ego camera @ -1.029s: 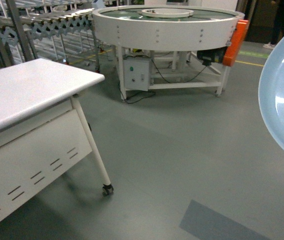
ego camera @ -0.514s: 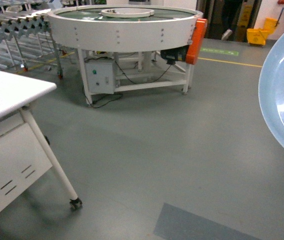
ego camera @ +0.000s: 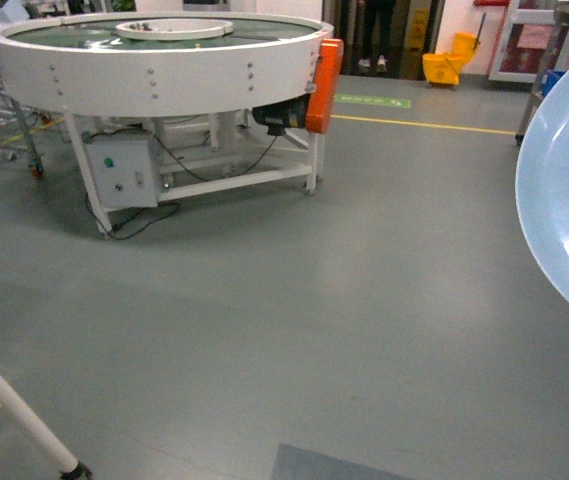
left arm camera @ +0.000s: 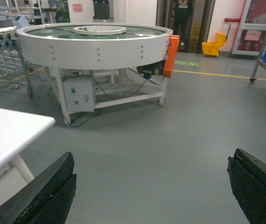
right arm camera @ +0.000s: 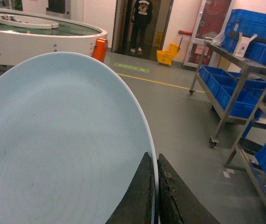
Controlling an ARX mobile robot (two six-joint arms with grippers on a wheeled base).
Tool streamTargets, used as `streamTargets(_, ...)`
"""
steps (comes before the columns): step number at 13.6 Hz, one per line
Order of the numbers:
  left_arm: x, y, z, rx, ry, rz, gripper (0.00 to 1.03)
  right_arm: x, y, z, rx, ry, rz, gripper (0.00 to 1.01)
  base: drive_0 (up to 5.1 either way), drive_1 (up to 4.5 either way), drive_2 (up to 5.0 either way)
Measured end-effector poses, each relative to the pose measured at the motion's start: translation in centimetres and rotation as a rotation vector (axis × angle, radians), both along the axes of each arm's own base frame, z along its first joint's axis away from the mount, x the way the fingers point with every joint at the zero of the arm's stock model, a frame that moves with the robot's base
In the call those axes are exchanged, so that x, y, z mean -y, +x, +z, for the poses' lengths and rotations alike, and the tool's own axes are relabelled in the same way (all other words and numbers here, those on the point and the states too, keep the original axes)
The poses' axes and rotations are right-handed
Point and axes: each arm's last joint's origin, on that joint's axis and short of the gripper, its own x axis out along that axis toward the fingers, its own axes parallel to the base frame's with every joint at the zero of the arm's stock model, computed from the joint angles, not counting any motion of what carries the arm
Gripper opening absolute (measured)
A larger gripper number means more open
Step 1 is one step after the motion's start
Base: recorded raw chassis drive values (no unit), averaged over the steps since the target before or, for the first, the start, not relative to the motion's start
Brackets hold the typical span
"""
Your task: Place blue tray on left shelf second layer neatly
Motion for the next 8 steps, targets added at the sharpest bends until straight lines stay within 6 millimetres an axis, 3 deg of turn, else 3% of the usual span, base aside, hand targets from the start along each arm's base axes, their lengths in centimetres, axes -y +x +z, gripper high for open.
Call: streamTargets(8,0.00,0.00,0.00,0.000,0.000,-0.001,0.98,0.00,0.00,-0.01,-0.001,0.000,0.000,0.02,-1.6,2.67,-5.9)
